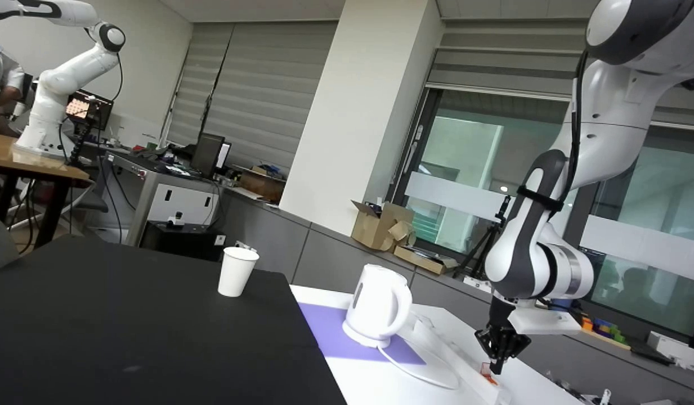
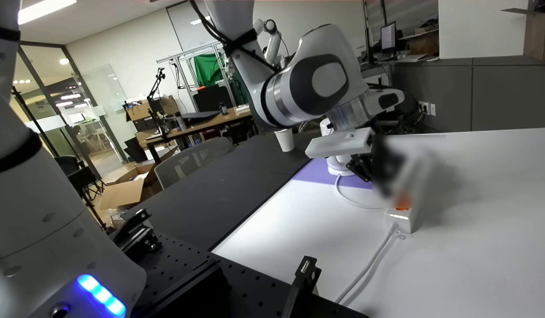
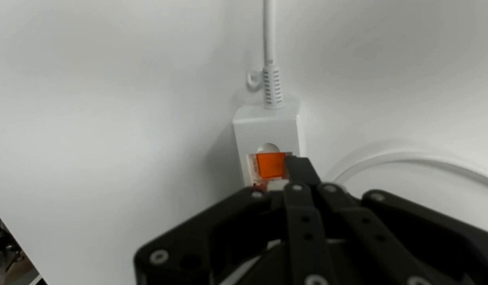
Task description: Turn on the main adapter switch
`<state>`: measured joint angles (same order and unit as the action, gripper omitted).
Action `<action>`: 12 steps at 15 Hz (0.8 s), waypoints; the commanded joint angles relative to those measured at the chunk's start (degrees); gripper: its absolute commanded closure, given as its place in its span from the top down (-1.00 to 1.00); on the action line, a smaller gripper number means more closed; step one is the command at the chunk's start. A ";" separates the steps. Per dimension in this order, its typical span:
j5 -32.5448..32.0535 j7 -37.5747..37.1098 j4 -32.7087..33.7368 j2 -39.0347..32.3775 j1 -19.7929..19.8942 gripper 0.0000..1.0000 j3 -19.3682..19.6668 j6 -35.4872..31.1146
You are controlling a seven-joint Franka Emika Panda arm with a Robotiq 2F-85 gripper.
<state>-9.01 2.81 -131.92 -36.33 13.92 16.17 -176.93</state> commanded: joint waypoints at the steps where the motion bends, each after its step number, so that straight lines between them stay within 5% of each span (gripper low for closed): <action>1: 1.42 0.67 3.61 -2.67 -0.38 -1.00 1.01 -0.37; 12: 2.23 0.64 7.08 -6.11 -0.31 -1.00 2.95 0.63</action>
<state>-7.72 3.26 -126.69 -41.21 13.92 18.47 -177.03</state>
